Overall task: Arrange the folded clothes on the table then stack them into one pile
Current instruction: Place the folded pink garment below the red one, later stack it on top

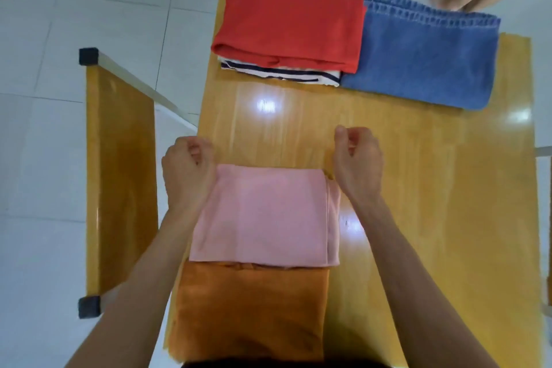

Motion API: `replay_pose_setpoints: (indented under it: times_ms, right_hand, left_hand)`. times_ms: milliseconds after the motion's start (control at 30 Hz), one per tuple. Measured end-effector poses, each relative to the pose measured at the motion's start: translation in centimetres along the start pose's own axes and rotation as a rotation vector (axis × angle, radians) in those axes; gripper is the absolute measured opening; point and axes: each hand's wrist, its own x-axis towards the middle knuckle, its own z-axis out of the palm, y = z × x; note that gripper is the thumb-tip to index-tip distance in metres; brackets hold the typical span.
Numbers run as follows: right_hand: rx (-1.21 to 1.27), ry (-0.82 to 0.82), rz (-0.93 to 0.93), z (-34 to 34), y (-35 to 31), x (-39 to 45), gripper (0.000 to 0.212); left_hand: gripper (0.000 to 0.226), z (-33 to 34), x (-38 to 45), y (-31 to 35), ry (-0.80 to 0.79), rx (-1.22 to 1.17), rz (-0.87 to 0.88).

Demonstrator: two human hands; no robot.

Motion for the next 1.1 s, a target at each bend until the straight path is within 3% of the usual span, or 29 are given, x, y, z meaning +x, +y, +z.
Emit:
replay_pose_setpoints:
  times_ms: [133,267,467,700,900,1100]
  right_hand:
    - [-0.091,-0.151,0.12,-0.3,2.7,-8.5,0.069]
    - [-0.128,-0.153,0.164,0.4,2.5,-11.3,0.083]
    - [0.049,-0.184,0.137,0.3,2.0,-9.1,0.053]
    - [0.25,-0.143,0.065,-1.8,-1.7,-3.7,0.042]
    - [0.341,-0.007,-0.068,-4.7,-8.2,4.4,0.046]
    - [0.374,0.083,-0.12,-5.4,-13.4,13.2,0.052]
  left_hand:
    - [0.051,-0.6,-5.8,-3.9,-0.038,0.178,-0.078]
    - [0.055,0.0,-7.8,-3.7,-0.099,0.221,-0.088]
    - [0.051,-0.1,-6.6,-1.9,-0.149,0.125,-0.063]
    - [0.042,-1.1,-1.7,3.7,-0.096,-0.006,0.062]
    - [0.039,-2.1,5.8,12.7,0.013,-0.079,0.258]
    - [0.045,-0.9,14.7,19.3,0.02,-0.083,0.317]
